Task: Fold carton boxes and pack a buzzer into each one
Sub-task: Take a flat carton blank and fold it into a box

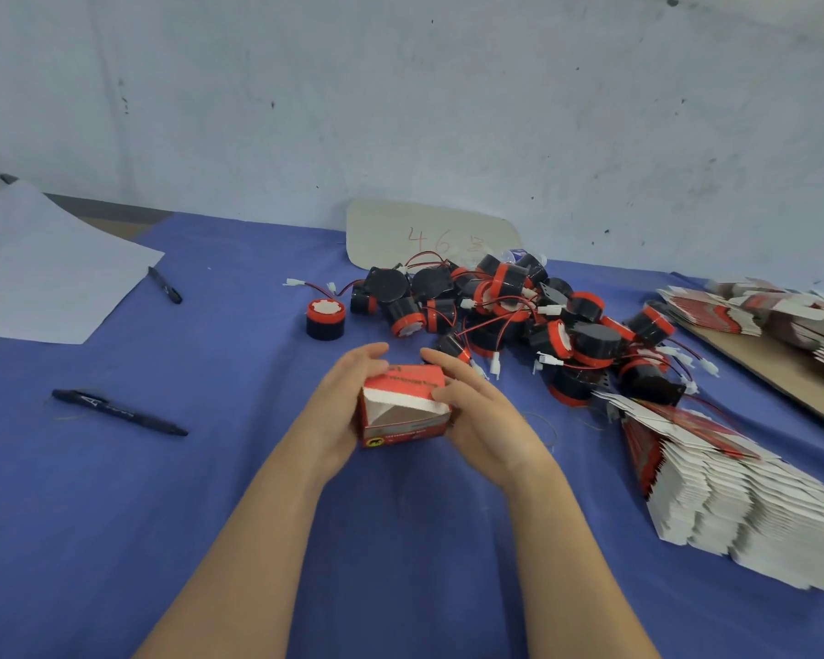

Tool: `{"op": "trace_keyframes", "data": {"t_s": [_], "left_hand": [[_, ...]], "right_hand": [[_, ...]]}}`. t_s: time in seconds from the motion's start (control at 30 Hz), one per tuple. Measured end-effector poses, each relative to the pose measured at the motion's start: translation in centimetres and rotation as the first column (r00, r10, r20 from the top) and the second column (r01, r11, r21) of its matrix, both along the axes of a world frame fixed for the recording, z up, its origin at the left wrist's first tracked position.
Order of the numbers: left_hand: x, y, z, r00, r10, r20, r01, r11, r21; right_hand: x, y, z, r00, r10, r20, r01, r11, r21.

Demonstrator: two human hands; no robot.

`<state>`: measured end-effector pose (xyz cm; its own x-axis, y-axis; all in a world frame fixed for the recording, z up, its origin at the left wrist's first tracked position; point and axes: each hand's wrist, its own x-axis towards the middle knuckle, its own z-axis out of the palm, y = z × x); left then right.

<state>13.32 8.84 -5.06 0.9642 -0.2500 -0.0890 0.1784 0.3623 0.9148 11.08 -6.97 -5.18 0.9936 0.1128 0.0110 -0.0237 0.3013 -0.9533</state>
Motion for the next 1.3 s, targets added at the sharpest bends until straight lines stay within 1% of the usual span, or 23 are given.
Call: {"op": "trace_keyframes", "data": {"t_s": [0.07, 0.17, 0.23, 0.3, 0.37, 0.43, 0.5, 0.57, 0.63, 0.7, 0.73, 0.77, 0.8, 0.87, 0.93, 0.97, 1.03, 1.07, 1.1, 1.17, 1.2, 1.23, 1.3], "left_hand": [[-0.1, -0.3, -0.3, 0.996, -0.033, 0.077, 0.027, 0.997, 0.073], [-0.2, -0.7, -0.8, 0.984, -0.068, 0.165, 0.032, 0.977, 0.213], [-0.3, -0.9, -0.8, 0.980, -0.033, 0.198, -0.024, 0.961, 0.275], [-0.3, -1.1, -0.9, 0.973, 0.045, 0.225, -0.116, 0.944, 0.310], [-0.2, -1.0, -0.9, 0.966, 0.140, 0.218, -0.198, 0.941, 0.275], [0.2, -0.7, -0.9, 0.962, 0.238, 0.131, -0.259, 0.948, 0.183], [0.5, -0.2, -0.6, 0.958, 0.282, 0.041, -0.285, 0.952, 0.114], [0.6, 0.0, -0.4, 0.970, 0.244, 0.005, -0.244, 0.968, 0.065], [0.5, -0.2, -0.3, 0.984, 0.174, 0.038, -0.176, 0.980, 0.091], [0.2, -0.7, -0.5, 0.980, 0.153, 0.124, -0.178, 0.957, 0.231], [0.1, -0.9, -0.6, 0.974, 0.156, 0.162, -0.199, 0.934, 0.298], [0.1, -1.0, -0.8, 0.969, 0.171, 0.177, -0.222, 0.919, 0.326], [0.1, -0.9, -0.8, 0.967, 0.201, 0.159, -0.242, 0.921, 0.306], [0.6, -0.3, -0.6, 0.960, 0.274, 0.050, -0.278, 0.943, 0.183], [0.8, 0.4, -0.4, 0.953, 0.297, -0.060, -0.290, 0.951, 0.110], [0.9, 0.6, -0.3, 0.947, 0.302, -0.106, -0.294, 0.952, 0.087], [1.0, 0.6, -0.3, 0.935, 0.319, -0.156, -0.322, 0.947, 0.008], [1.0, 0.4, -0.3, 0.927, 0.343, -0.153, -0.350, 0.937, -0.019], [1.0, 0.0, -0.3, 0.917, 0.382, -0.117, -0.383, 0.924, 0.008], [0.7, -0.9, -0.2, 0.894, 0.443, 0.061, -0.447, 0.877, 0.175], [0.4, -1.4, -0.2, 0.874, 0.455, 0.169, -0.484, 0.843, 0.234], [0.1, -1.7, -0.2, 0.853, 0.458, 0.252, -0.515, 0.819, 0.254], [-0.3, -2.1, -0.2, 0.829, 0.439, 0.346, -0.529, 0.816, 0.231]], "right_hand": [[0.1, 0.1, -0.3, 0.997, -0.074, 0.007, 0.075, 0.996, -0.052], [0.3, 0.5, -0.6, 0.989, -0.149, 0.021, 0.150, 0.969, -0.198], [0.2, 0.7, -0.7, 0.988, -0.141, 0.060, 0.152, 0.954, -0.257], [0.2, 0.9, -0.8, 0.985, -0.125, 0.121, 0.157, 0.939, -0.306], [0.2, 1.1, -0.8, 0.984, -0.071, 0.162, 0.125, 0.927, -0.354], [0.1, 1.3, -0.7, 0.991, 0.036, 0.127, 0.016, 0.921, -0.389], [-0.1, 1.3, -0.6, 0.992, 0.075, 0.097, -0.018, 0.872, -0.489], [0.0, 1.3, -0.6, 0.988, -0.007, 0.154, 0.102, 0.779, -0.619], [-0.2, 1.3, -0.5, 0.974, -0.080, 0.213, 0.209, 0.684, -0.698], [-0.4, 1.3, -0.5, 0.978, -0.056, 0.200, 0.182, 0.695, -0.696], [-0.3, 1.2, -0.5, 0.985, -0.013, 0.171, 0.127, 0.724, -0.678], [-0.4, 1.2, -0.4, 0.990, 0.037, 0.136, 0.062, 0.756, -0.652], [-0.5, 1.2, -0.3, 0.991, 0.086, 0.100, -0.004, 0.780, -0.626], [-0.7, 0.9, -0.3, 0.984, 0.163, 0.069, -0.091, 0.801, -0.592], [-1.0, 0.9, 0.1, 0.974, 0.221, 0.057, -0.144, 0.789, -0.597], [-0.9, 1.0, 0.1, 0.973, 0.221, 0.074, -0.128, 0.775, -0.619], [-0.7, 1.4, 0.1, 0.978, 0.144, 0.152, -0.013, 0.765, -0.644], [-0.7, 1.7, 0.4, 0.981, 0.055, 0.186, 0.076, 0.774, -0.629], [-0.5, 2.0, 0.5, 0.975, -0.038, 0.218, 0.166, 0.775, -0.609], [-0.5, 2.4, 0.5, 0.949, -0.203, 0.239, 0.308, 0.752, -0.583], [-0.5, 2.5, 0.6, 0.940, -0.268, 0.210, 0.340, 0.758, -0.557], [-0.3, 2.5, 0.5, 0.931, -0.323, 0.170, 0.363, 0.773, -0.521], [0.1, 2.5, 0.4, 0.914, -0.399, 0.066, 0.390, 0.826, -0.408]]}}
